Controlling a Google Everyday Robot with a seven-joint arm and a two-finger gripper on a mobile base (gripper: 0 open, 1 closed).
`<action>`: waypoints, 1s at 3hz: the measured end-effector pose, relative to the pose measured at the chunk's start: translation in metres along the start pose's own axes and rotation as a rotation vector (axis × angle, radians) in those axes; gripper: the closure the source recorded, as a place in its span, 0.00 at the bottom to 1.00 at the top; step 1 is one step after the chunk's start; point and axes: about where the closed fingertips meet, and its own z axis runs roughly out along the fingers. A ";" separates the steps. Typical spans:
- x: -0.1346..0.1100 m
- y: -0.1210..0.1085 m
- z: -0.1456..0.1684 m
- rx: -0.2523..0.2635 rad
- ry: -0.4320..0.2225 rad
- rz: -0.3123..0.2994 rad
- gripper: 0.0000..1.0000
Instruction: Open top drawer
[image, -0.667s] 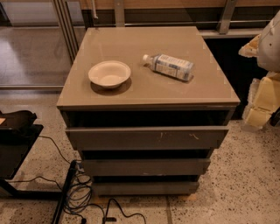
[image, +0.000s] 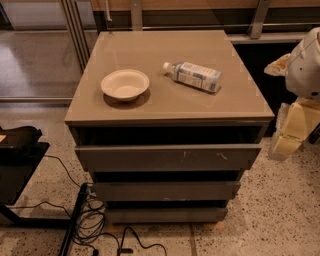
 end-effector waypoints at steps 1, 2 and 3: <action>0.007 0.013 0.048 -0.023 -0.103 -0.043 0.00; 0.019 0.025 0.105 -0.024 -0.188 -0.056 0.00; 0.019 0.020 0.107 0.004 -0.191 -0.062 0.00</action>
Offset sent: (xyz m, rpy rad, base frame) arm 0.0113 0.0046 -0.1895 0.2623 -0.0613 0.1338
